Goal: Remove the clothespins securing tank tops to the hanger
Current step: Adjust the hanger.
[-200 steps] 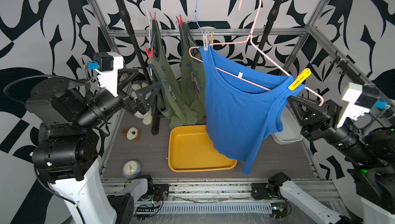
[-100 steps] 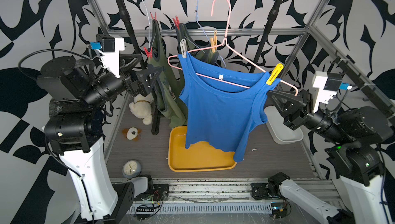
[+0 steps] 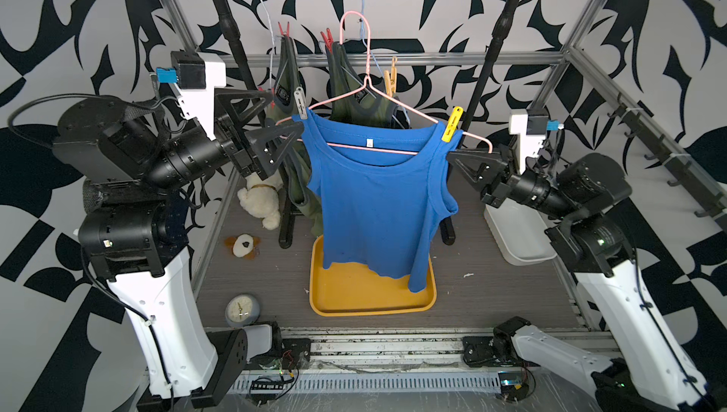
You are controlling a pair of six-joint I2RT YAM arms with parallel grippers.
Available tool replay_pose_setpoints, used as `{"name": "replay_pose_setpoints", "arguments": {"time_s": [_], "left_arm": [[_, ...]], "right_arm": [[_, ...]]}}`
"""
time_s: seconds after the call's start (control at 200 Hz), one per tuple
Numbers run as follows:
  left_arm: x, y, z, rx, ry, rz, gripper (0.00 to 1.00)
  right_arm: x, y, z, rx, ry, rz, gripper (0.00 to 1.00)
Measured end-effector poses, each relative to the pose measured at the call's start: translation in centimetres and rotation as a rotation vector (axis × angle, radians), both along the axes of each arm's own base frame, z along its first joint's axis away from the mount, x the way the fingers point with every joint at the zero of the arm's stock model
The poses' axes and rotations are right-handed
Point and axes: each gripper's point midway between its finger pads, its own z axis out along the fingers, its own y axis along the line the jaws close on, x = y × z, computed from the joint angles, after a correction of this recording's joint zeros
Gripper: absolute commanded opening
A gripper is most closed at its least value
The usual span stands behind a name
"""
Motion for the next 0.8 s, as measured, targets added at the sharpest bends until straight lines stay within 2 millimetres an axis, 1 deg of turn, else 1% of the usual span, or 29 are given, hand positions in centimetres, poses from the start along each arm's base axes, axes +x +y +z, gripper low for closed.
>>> {"name": "replay_pose_setpoints", "arguments": {"time_s": [0.115,0.255,0.385,0.47,0.56,0.745,0.8], "left_arm": [[0.7,-0.2,0.5,-0.023,0.010,-0.038,0.99],[2.9,-0.4,0.7,-0.059,0.047,-0.075,0.99],[5.7,-0.6,0.0,-0.090,0.119,-0.111,0.99],[6.7,-1.0,-1.0,-0.098,0.166,-0.143,1.00],[7.0,-1.8,-1.8,-0.096,0.204,-0.196,1.00],[6.0,-2.9,-2.6,-0.080,0.236,-0.292,0.99],[5.9,-3.0,-2.8,-0.077,0.245,-0.307,0.94]], "right_arm": [[0.4,1.6,-0.8,-0.015,0.022,0.049,0.00],[-0.1,3.4,-1.6,-0.038,0.018,0.107,0.00],[-0.6,4.6,-2.1,-0.058,-0.002,0.141,0.00],[-0.8,4.9,-2.2,-0.066,-0.019,0.152,0.00],[-0.9,5.3,-2.4,-0.073,-0.029,0.160,0.00],[0.1,6.3,-3.4,-0.098,-0.026,0.164,0.00],[0.5,6.6,-3.9,-0.106,-0.020,0.164,0.00]]}}
